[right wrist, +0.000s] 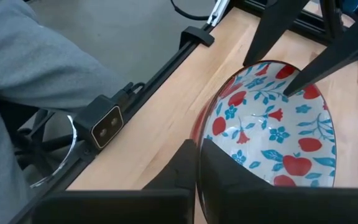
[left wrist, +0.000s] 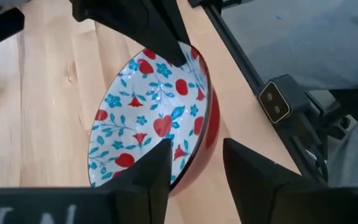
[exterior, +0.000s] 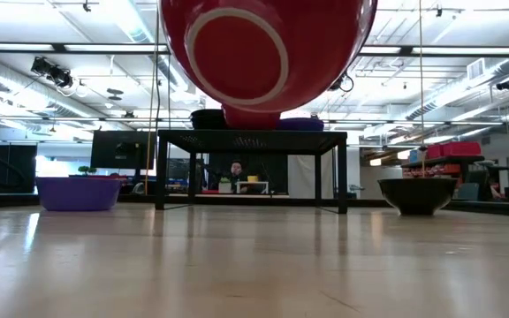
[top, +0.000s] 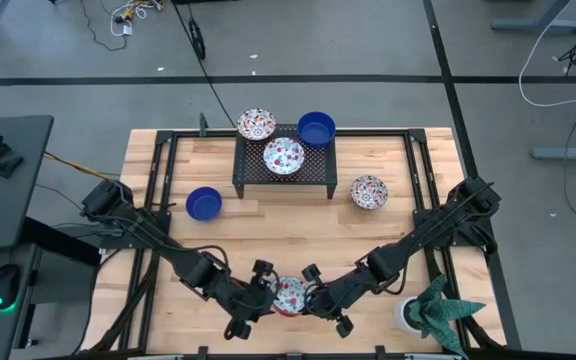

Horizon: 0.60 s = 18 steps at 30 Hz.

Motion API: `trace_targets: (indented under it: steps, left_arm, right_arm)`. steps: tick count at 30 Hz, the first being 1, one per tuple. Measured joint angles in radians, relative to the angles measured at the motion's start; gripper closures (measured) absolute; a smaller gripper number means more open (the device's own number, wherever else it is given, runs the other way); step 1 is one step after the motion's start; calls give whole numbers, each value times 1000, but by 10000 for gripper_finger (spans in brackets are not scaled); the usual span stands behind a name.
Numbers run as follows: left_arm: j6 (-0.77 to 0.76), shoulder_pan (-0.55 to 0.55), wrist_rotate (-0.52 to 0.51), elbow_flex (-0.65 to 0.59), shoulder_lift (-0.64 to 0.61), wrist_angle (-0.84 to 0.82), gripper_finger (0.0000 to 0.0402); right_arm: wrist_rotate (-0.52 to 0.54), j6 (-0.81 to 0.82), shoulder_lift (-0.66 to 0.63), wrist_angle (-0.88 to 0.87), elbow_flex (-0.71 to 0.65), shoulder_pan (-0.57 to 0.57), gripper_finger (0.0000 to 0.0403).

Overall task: Pick & Place Mini bowls
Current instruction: Stack the red bowl on the red bowl on the shelf

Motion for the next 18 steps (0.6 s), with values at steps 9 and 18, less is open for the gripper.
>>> trace_targets:
  steps: [9,18]
  left_arm:
    - [5,23,49,1,16,-1,314]
    - [82,32,120,0,23,-4,369]
  right_arm:
    - [-2,-18,0,11,0,0,394]
    - [-9,-33,0,29,0,-15,389]
